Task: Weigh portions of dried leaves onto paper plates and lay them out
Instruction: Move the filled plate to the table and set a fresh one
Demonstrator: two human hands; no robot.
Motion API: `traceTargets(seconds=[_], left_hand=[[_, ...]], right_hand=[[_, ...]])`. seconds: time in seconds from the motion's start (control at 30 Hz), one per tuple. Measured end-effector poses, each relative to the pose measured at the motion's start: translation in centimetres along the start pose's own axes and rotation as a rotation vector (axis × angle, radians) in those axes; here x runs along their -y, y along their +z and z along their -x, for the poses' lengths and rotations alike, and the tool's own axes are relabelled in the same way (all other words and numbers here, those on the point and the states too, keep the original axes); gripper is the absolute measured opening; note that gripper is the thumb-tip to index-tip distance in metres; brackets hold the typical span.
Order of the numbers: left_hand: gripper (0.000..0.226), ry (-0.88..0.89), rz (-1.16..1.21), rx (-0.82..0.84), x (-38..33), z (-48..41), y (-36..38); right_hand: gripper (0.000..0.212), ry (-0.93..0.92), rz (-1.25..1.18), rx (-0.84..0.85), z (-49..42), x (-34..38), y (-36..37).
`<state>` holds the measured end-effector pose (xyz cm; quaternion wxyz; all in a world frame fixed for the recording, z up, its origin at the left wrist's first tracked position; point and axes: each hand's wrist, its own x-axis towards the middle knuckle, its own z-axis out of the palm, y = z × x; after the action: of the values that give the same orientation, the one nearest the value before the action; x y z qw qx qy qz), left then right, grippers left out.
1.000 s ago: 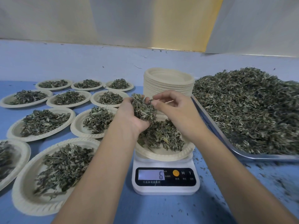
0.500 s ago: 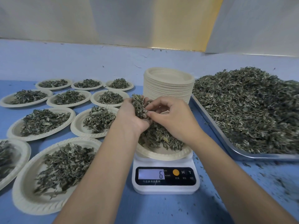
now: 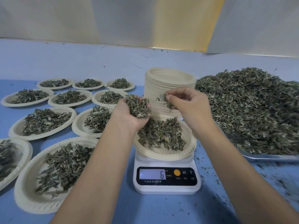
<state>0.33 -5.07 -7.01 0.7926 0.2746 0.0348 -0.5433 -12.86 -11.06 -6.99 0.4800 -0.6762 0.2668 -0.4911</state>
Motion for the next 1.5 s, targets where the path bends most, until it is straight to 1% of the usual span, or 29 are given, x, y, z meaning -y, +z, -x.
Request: traceTargets(seconds=[0.17, 0.37, 0.5, 0.6, 0.7, 0.87, 1.0, 1.13, 1.33, 1.4, 1.5], left_hand=[[0.035, 0.012, -0.046, 0.002, -0.1, -0.1, 0.0], [0.036, 0.01, -0.067, 0.008, 0.0, -0.1, 0.0], [0.035, -0.007, -0.107, 0.016, 0.7, 0.0, 0.4], [0.034, -0.006, -0.169, 0.017, 1.2, 0.1, 0.8], [0.032, -0.019, -0.177, 0.03, 1.5, 0.4, 1.0], [0.036, -0.017, -0.192, -0.018, 1.6, 0.5, 1.1], [0.035, -0.012, -0.091, 0.037, 1.4, 0.1, 1.1], [0.033, -0.008, -0.05, 0.057, 1.4, 0.0, 1.0], [0.035, -0.002, -0.055, 0.085, 1.5, 0.5, 1.2], [0.036, -0.014, -0.069, 0.103, 1.6, 0.9, 1.3], [0.037, -0.029, -0.032, 0.09, 1.6, 0.9, 1.2]], right_hand=[[0.014, -0.02, 0.078, 0.042, 0.1, -0.3, -0.1], [0.017, -0.024, 0.111, 0.027, 0.0, -0.6, -0.1], [0.02, -0.021, 0.12, 0.107, 0.2, -0.6, 0.2], [0.029, -0.016, 0.145, 0.148, 0.4, -0.9, 0.7], [0.036, -0.022, 0.183, 0.177, 0.6, -1.0, 1.1], [0.028, -0.101, 0.332, 0.2, 1.1, -0.6, 1.4], [0.03, -0.198, 0.491, 0.21, 1.3, -0.6, 1.6], [0.028, -0.288, 0.619, 0.196, 1.3, -0.5, 1.7], [0.024, -0.386, 0.702, 0.21, 1.5, -0.5, 2.0], [0.021, -0.387, 0.71, 0.222, 1.5, -0.6, 2.1], [0.015, -0.354, 0.661, 0.202, 1.5, -0.6, 1.9]])
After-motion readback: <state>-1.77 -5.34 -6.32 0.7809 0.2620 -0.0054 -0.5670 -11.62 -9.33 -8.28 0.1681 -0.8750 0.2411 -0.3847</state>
